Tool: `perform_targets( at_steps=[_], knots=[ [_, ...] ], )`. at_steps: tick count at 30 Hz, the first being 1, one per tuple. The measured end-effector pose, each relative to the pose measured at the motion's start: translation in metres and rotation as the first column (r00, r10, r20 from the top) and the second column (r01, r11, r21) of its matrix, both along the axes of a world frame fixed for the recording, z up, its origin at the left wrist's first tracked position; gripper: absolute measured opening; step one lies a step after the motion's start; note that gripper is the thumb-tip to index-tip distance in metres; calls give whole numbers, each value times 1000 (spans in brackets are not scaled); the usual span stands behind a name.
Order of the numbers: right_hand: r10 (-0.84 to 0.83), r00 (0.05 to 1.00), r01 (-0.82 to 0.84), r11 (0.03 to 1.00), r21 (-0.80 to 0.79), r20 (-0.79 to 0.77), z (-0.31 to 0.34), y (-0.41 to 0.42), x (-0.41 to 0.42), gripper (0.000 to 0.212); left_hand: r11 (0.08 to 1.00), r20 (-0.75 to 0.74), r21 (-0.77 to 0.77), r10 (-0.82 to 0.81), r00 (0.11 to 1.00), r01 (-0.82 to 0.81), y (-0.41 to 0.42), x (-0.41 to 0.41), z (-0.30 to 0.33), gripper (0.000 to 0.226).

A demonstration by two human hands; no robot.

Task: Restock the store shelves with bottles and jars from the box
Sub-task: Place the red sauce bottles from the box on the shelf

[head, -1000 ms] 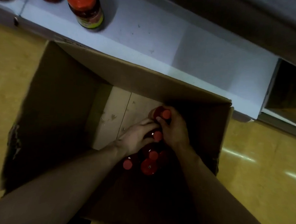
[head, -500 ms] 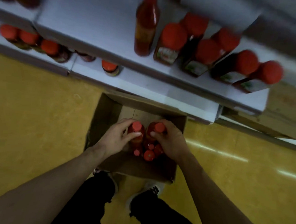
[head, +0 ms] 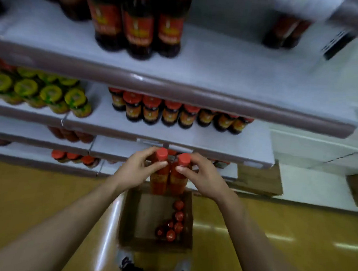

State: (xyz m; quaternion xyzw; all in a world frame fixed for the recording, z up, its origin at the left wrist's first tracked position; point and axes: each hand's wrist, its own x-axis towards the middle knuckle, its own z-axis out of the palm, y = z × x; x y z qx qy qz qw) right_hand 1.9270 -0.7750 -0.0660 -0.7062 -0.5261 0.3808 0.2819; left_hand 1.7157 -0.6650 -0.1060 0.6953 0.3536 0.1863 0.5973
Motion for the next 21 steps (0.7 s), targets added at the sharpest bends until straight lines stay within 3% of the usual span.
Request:
perform_targets(
  at_steps=[5,10,17,21],
  knots=[
    [-41,998,47,986,158,-44,88,0,-6,16,985,41,159,-76,996,69,15,-3,101,26],
    [39,995,-11,953,304,-89,144,1,-9,22,965,73,260,-59,996,38,10,-12,176,29],
    [137,979,-68,915,398,-149,165,10,-22,26,930,36,363,42,998,-52,-15,-39,222,26],
    [162,978,-97,914,394,-134,171,16,-45,40,913,32,399,77,997,-83,-17,-62,230,24]
  ],
)
